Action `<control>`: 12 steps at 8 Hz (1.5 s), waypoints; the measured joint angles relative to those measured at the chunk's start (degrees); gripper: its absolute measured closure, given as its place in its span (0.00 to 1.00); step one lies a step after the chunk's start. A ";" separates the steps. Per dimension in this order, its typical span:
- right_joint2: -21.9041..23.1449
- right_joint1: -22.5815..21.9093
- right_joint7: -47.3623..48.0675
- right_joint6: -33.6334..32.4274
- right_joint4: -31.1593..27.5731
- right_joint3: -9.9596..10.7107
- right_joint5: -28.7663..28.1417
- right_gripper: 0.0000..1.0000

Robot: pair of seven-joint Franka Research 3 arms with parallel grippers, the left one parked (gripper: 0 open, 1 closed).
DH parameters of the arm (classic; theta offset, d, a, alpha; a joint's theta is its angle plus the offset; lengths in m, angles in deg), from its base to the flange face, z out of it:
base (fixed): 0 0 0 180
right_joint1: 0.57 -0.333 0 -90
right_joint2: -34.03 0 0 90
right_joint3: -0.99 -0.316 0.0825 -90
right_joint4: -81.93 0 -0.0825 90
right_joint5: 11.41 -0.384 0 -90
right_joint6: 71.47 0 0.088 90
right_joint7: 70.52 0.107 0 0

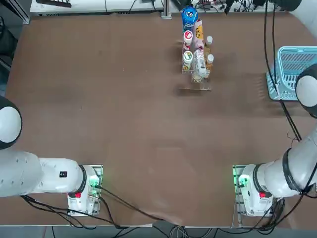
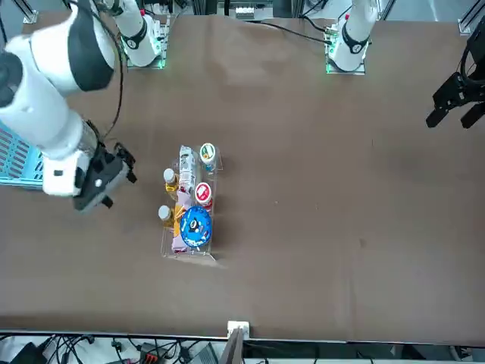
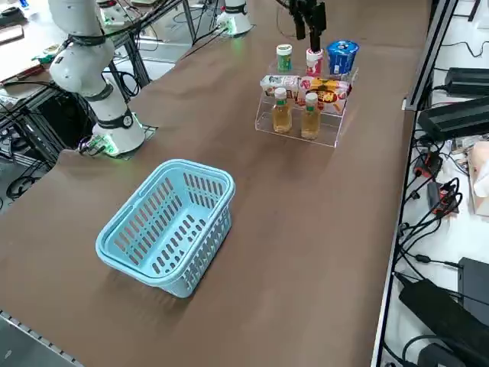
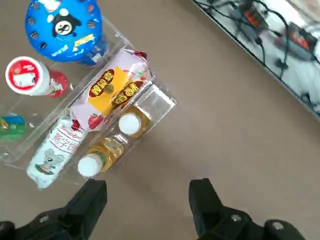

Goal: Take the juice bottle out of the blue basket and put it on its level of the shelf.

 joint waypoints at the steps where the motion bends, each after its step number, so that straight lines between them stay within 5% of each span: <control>1: 1.19 0.83 3.52 -1.06 -0.15 0.07 0.00 0.00; 5: 7.64 4.99 13.61 -2.22 -6.13 0.39 0.00 0.00; 12: 25.49 8.78 31.21 -4.33 -23.15 0.35 0.01 0.00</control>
